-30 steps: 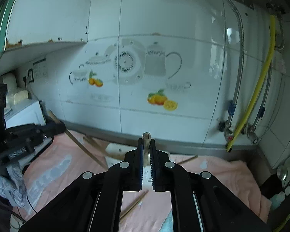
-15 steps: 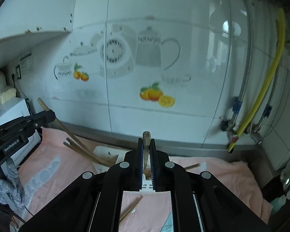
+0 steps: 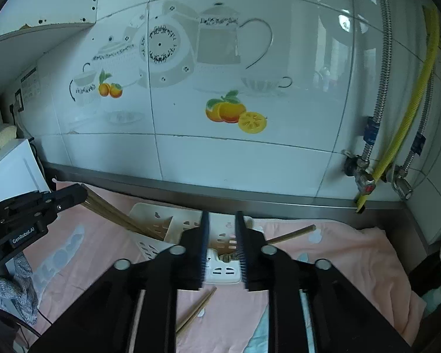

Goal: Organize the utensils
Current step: 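Lower both chopsticks into the holder and open both tools, then move both open tools back down to the last chopsticks on the towel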

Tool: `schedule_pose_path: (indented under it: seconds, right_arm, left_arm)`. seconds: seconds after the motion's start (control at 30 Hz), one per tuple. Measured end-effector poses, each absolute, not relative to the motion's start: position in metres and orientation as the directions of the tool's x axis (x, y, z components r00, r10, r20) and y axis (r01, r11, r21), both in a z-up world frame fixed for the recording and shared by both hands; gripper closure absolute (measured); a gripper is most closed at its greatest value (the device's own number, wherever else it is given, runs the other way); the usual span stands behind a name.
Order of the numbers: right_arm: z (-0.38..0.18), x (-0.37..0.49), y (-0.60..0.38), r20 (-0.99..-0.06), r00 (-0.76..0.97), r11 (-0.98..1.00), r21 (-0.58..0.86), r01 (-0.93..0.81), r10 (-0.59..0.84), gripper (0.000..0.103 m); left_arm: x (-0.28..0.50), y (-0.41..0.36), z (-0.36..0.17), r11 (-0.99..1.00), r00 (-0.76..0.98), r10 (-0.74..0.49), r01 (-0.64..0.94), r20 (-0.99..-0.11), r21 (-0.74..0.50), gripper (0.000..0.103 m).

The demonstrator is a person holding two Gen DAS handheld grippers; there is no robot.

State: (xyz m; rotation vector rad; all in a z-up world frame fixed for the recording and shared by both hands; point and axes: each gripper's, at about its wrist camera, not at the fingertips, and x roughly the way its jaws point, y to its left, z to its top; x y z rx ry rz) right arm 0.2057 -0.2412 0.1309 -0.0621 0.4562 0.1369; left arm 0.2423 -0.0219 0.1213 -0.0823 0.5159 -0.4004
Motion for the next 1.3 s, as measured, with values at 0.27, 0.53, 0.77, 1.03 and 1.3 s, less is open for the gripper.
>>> schedule_pose_path:
  seconds: [0.27, 0.53, 0.77, 1.03, 1.3]
  right_arm:
    - [0.131, 0.151, -0.238, -0.387, 0.911, 0.986, -0.023, -0.165, 0.144, 0.075]
    - [0.091, 0.102, -0.220, -0.434, 0.875, 0.974, 0.022, -0.227, 0.214, 0.071]
    - [0.034, 0.079, -0.202, -0.517, 0.817, 0.965, 0.083, -0.249, 0.256, 0.071]
    - [-0.041, 0.088, -0.192, -0.622, 0.738, 0.965, 0.183, -0.188, 0.262, 0.075]
    - [-0.087, 0.114, -0.189, -0.674, 0.693, 0.962, 0.248, -0.115, 0.257, 0.081]
  left_arm:
    - [0.214, -0.013, 0.124, 0.923, 0.800, -0.383, 0.353, -0.462, -0.153, 0.089]
    - [0.174, 0.003, 0.120, 0.919, 0.795, -0.391, 0.363, -0.465, -0.152, 0.079]
    - [0.145, 0.015, 0.107, 0.917, 0.786, -0.395, 0.367, -0.475, -0.155, 0.076]
    - [0.123, 0.023, 0.082, 0.923, 0.773, -0.382, 0.352, -0.506, -0.159, 0.075]
    - [0.122, 0.028, 0.052, 0.921, 0.742, -0.388, 0.331, -0.547, -0.204, 0.075]
